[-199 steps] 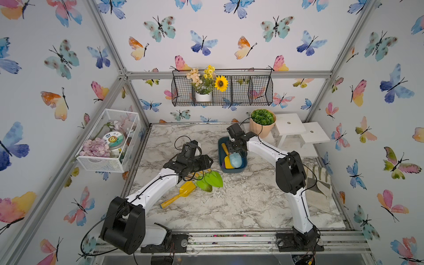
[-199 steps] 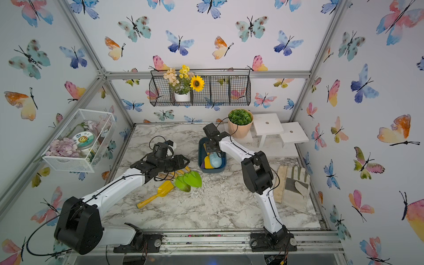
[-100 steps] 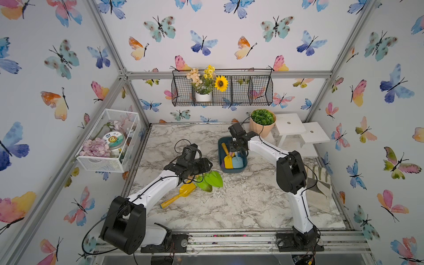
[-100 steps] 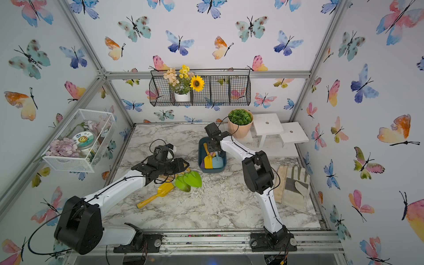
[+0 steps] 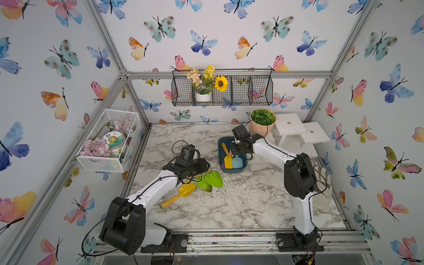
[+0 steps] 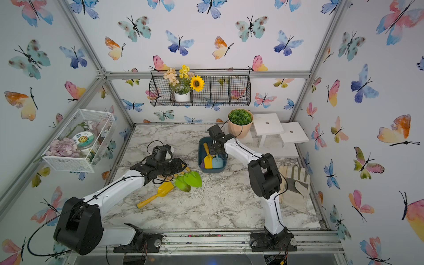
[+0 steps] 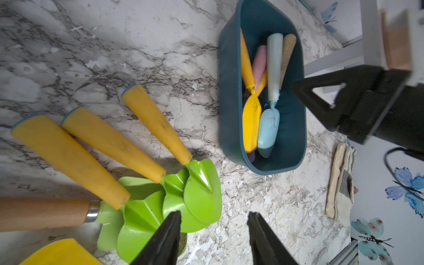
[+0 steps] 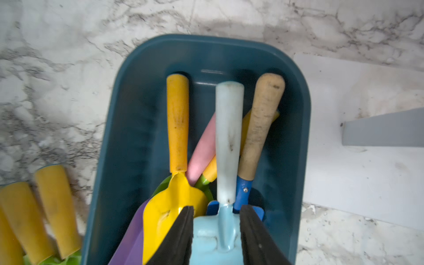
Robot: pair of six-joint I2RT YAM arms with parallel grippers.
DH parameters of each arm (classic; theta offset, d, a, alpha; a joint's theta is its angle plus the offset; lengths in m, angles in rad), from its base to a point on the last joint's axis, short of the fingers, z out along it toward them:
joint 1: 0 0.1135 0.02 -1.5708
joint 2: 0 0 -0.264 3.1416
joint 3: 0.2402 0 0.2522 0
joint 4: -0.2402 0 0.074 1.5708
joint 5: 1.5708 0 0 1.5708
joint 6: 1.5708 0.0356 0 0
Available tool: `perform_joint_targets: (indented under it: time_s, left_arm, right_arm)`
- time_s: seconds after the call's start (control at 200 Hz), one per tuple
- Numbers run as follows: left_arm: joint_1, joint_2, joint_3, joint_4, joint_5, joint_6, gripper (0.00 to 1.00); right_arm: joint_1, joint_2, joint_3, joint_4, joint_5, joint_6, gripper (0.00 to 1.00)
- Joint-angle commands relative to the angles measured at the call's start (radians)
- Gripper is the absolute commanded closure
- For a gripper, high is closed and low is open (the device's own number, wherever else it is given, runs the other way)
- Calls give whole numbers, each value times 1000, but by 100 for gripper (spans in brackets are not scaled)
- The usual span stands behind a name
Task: Put the shovel into the storage box
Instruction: Place the shovel in the storage box, then pick up the shovel from the center of the board.
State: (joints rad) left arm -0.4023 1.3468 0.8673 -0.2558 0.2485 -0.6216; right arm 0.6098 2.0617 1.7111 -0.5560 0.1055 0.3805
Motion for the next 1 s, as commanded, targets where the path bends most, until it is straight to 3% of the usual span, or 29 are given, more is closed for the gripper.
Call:
perform_joint_targets:
  time_s: [0.0, 0.586, 0.996]
  left_arm:
    - [21, -26, 18, -65, -50, -9, 47]
    - [48, -115, -47, -172, -158, -78, 50]
    - [74, -185, -115, -249, -242, -230, 52]
  right_arm:
    - [-2, -63, -37, 44, -80, -12, 61]
    - [39, -247, -249, 129, -229, -81, 59]
    - [59, -327, -362, 186, -318, -108, 55]
